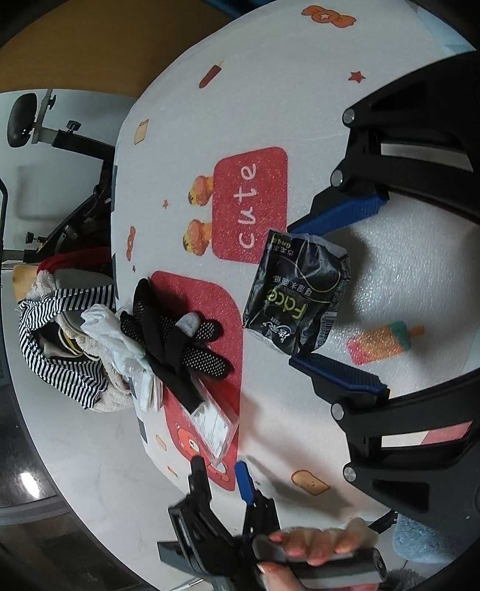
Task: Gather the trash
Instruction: 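Grasp the clear plastic card packet with the left tool, then carry both items over the bin and open the left tool to drop the card packet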
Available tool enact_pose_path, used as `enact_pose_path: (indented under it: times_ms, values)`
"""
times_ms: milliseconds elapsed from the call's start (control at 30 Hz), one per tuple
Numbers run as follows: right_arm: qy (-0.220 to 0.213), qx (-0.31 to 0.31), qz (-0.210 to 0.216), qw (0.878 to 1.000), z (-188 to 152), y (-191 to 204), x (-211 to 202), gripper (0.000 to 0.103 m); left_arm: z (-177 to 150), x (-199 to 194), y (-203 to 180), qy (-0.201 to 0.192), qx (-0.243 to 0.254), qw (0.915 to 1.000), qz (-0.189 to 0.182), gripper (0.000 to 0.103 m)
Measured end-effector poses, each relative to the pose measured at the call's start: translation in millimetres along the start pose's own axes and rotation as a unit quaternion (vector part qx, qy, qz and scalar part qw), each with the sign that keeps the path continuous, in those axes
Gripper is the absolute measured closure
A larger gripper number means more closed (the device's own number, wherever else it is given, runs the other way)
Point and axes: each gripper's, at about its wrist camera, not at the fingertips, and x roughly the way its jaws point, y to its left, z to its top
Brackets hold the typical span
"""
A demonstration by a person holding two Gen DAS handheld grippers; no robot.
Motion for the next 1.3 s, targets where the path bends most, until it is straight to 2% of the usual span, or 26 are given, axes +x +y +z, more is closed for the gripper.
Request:
enact_pose_path:
  times_ms: [100,167,233,267,367,533,700,833,933,1033,1167,1300]
  values:
    - [-0.001,0.002,0.0,1.0,1.1,-1.1,-0.9,0.038,3.3,9.7,-1.4,0.002,0.001,0.9999,0.014,0.058]
    - [-0.005,0.004,0.003,1.0,3.1,-1.4,-3.6,0.038,6.1,12.1,2.0,-0.001,-0.009,0.9997,0.023,0.072]
    - [-0.01,0.006,0.004,1.0,5.6,-0.6,-6.6,0.038,8.5,10.7,6.6,-0.001,-0.018,0.9995,0.024,0.075]
    - [-0.011,0.006,0.005,1.0,6.3,0.3,-7.9,0.038,9.4,6.1,8.2,-0.003,-0.02,0.9997,0.013,0.078]
    - [-0.016,0.004,0.008,1.0,7.8,2.8,-12.9,0.038,11.7,-11.3,-0.5,-0.022,0.027,0.9991,0.023,0.081]
    - [-0.02,0.0,0.011,1.0,7.9,7.2,-20.9,0.038,15.0,-49.1,-15.9,-0.057,0.122,0.9885,0.067,0.086]
    - [-0.022,-0.002,0.016,1.0,7.7,16.8,-28.7,0.038,17.1,-87.4,-25.8,-0.089,0.194,0.9701,0.114,0.088]
    - [-0.026,-0.01,0.021,0.999,7.5,28.8,-36.9,0.038,9.6,-107.4,-29.2,-0.097,0.243,0.9554,0.136,0.088]
    - [-0.028,-0.018,0.024,0.999,7.0,38.1,-43.5,0.038,-1.5,-121.0,-33.7,-0.106,0.29,0.9386,0.154,0.088]
    - [-0.027,-0.024,0.024,0.999,5.9,45.0,-47.5,0.038,-10.9,-131.5,-36.7,-0.115,0.322,0.9259,0.162,0.088]
    - [-0.028,-0.029,0.025,0.999,2.6,53.1,-53.0,0.039,-24.2,-143.9,-36.6,-0.12,0.351,0.9142,0.163,0.088]
    - [-0.028,-0.029,0.027,0.999,-1.7,57.8,-57.9,0.039,-46.3,-147.7,-37.3,-0.121,0.397,0.8926,0.175,0.088]
